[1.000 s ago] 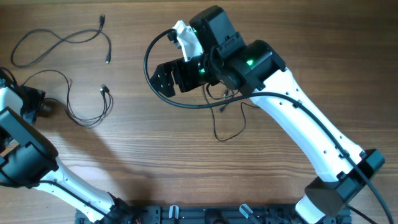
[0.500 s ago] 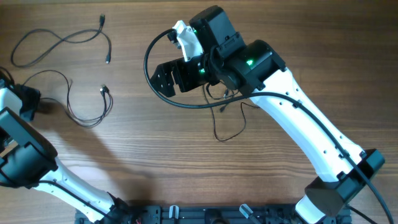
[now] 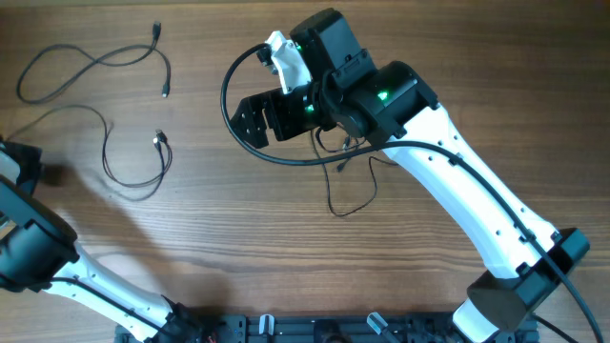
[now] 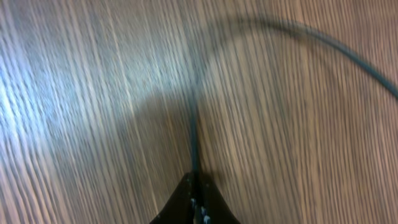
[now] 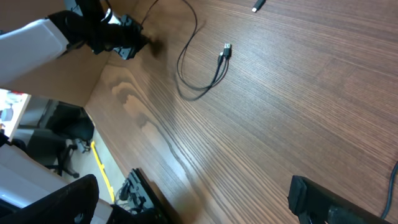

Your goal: Untangle cables

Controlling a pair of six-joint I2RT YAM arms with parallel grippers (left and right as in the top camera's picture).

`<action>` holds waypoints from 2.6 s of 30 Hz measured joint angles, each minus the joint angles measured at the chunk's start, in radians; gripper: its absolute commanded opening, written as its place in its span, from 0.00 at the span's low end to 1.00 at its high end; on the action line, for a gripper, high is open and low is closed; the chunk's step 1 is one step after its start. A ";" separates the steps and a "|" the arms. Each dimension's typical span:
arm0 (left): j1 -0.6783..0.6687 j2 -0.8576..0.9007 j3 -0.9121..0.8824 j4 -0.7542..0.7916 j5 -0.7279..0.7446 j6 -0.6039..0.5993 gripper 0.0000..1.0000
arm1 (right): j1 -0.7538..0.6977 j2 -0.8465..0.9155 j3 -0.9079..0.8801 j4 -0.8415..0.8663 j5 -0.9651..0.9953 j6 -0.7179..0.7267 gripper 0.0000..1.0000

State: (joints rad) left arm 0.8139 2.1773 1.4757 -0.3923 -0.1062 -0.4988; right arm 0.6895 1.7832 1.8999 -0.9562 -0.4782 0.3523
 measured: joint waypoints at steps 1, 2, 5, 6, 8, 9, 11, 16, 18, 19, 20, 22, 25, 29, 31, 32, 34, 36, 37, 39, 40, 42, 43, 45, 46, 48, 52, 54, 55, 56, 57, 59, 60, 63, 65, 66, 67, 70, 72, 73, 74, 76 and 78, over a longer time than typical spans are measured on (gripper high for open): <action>0.007 0.002 0.000 0.011 0.000 0.007 0.04 | 0.000 0.000 0.000 0.000 0.000 0.002 1.00; 0.013 0.004 0.000 0.023 0.000 0.017 0.04 | 0.000 0.000 0.000 0.000 0.000 0.003 1.00; 0.030 0.013 0.000 0.064 0.000 0.045 0.04 | 0.000 0.000 0.000 -0.001 0.000 0.009 0.99; 0.034 0.016 0.000 0.083 0.000 0.054 0.04 | 0.000 0.000 0.000 -0.001 0.000 0.010 0.99; 0.040 0.023 -0.001 0.110 -0.001 0.070 0.04 | 0.000 0.000 0.000 -0.002 0.000 0.010 1.00; 0.043 0.024 0.000 0.116 -0.001 0.079 0.04 | 0.000 0.000 0.000 -0.006 0.000 0.013 1.00; 0.044 0.025 0.010 0.112 -0.002 0.087 0.04 | 0.000 0.000 0.000 -0.014 0.000 0.017 1.00; 0.046 0.029 0.113 0.078 -0.002 0.075 0.04 | 0.000 0.000 0.000 -0.021 0.000 0.027 0.99; 0.046 0.027 0.153 0.074 -0.002 0.066 0.20 | 0.000 0.000 0.000 -0.022 0.000 0.029 0.99; 0.046 0.021 0.179 0.063 -0.001 0.057 0.58 | 0.000 0.000 0.000 -0.024 0.000 0.029 0.99; 0.046 0.016 0.194 0.054 0.000 0.050 0.87 | 0.000 0.000 0.000 -0.024 0.000 0.029 1.00; 0.046 -0.003 0.209 0.042 0.016 0.028 1.00 | 0.000 0.000 0.000 -0.024 0.000 0.029 0.99; 0.047 -0.029 0.219 0.004 0.068 0.014 1.00 | 0.000 0.000 0.000 -0.024 0.000 0.029 0.99; 0.047 -0.035 0.224 -0.113 0.109 0.002 1.00 | 0.000 0.000 0.000 -0.025 0.000 0.029 1.00; 0.047 -0.035 0.224 -0.204 0.121 -0.001 1.00 | 0.000 0.000 0.000 -0.026 0.000 0.029 0.99; 0.047 -0.035 0.223 -0.237 0.123 -0.002 1.00 | 0.000 0.000 0.000 -0.026 0.000 0.029 0.99; 0.047 -0.035 0.223 -0.316 0.127 -0.001 1.00 | 0.000 0.000 0.000 -0.027 0.000 0.029 0.99; 0.047 -0.035 0.222 -0.370 0.131 -0.001 0.98 | 0.000 0.000 0.000 -0.028 0.000 0.029 0.99; 0.047 -0.035 0.219 -0.403 0.131 -0.001 0.97 | 0.000 0.000 0.000 -0.028 0.000 0.029 0.99; 0.047 -0.035 0.203 -0.447 0.127 -0.001 0.98 | 0.000 0.000 0.000 -0.030 0.000 0.029 1.00; 0.047 -0.035 0.184 -0.472 0.119 -0.001 0.98 | 0.000 0.000 0.000 -0.031 0.000 0.029 0.99; 0.047 -0.035 0.140 -0.505 0.095 -0.001 0.98 | 0.000 0.000 0.000 -0.033 0.000 0.029 0.99; 0.047 -0.035 0.116 -0.517 0.081 -0.001 0.99 | 0.000 0.000 0.000 -0.036 0.000 0.029 0.99; 0.047 -0.035 0.080 -0.539 0.062 -0.001 0.98 | 0.000 0.000 0.000 -0.038 0.000 0.029 0.99; 0.047 -0.035 0.063 -0.547 0.054 -0.001 0.96 | 0.000 0.000 0.000 -0.040 0.000 0.028 1.00; 0.047 -0.038 0.053 -0.563 0.048 -0.002 0.88 | 0.000 0.000 0.000 -0.045 0.000 0.028 0.99; 0.047 -0.039 0.053 -0.605 0.044 -0.010 0.59 | 0.000 0.000 0.000 -0.054 0.000 0.027 1.00; 0.047 -0.039 0.051 -0.647 0.040 -0.003 0.49 | 0.000 0.000 0.000 -0.054 0.000 0.027 0.99; 0.047 -0.039 0.049 -0.666 0.038 -0.005 0.48 | 0.000 0.000 0.000 -0.053 0.000 0.027 0.99; 0.047 -0.039 0.048 -0.687 0.035 -0.006 0.48 | 0.000 0.000 0.000 -0.053 0.000 0.027 1.00; 0.047 -0.039 0.045 -0.700 0.035 -0.012 0.47 | 0.000 0.000 0.000 -0.053 0.000 0.027 0.99; 0.047 -0.039 0.042 -0.734 0.031 -0.016 0.35 | 0.000 0.000 0.000 -0.053 0.000 0.027 0.99; 0.047 -0.039 0.040 -0.744 0.029 -0.019 0.30 | 0.000 0.000 0.000 -0.053 0.000 0.027 0.99; 0.047 -0.039 0.039 -0.764 0.030 -0.027 0.12 | 0.000 0.000 0.000 -0.054 0.000 0.027 1.00; 0.046 -0.039 0.039 -0.769 0.046 -0.027 0.06 | 0.000 0.000 0.000 -0.054 0.000 0.021 0.99; 0.046 -0.039 0.039 -0.770 0.056 -0.027 0.04 | 0.000 0.000 0.000 -0.054 0.000 0.017 0.99; 0.045 -0.039 0.038 -0.769 0.085 -0.030 0.04 | 0.000 0.000 0.000 -0.054 0.000 0.014 1.00; 0.042 -0.039 0.037 -0.763 0.180 -0.031 0.04 | 0.000 0.000 0.000 -0.055 0.000 0.009 1.00; 0.034 -0.039 0.037 -0.763 0.257 -0.031 0.04 | 0.000 0.000 0.000 -0.055 0.000 0.008 0.99; 0.026 -0.039 0.037 -0.764 0.290 -0.031 0.04 | 0.000 0.000 0.000 -0.055 0.000 0.008 0.99; 0.017 -0.039 0.037 -0.768 0.316 -0.032 0.04 | 0.000 0.000 0.000 -0.055 0.000 0.008 0.99; -0.005 -0.039 0.037 -0.782 0.347 -0.039 0.04 | 0.000 0.000 0.000 -0.055 0.000 0.008 0.99; -0.032 -0.039 0.037 -0.789 0.367 -0.048 0.15 | 0.000 0.000 0.000 -0.055 0.000 0.008 1.00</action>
State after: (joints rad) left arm 0.7818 2.1380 1.5127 -1.1809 0.2611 -0.5472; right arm 0.6895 1.7832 1.8999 -1.0107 -0.4786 0.3607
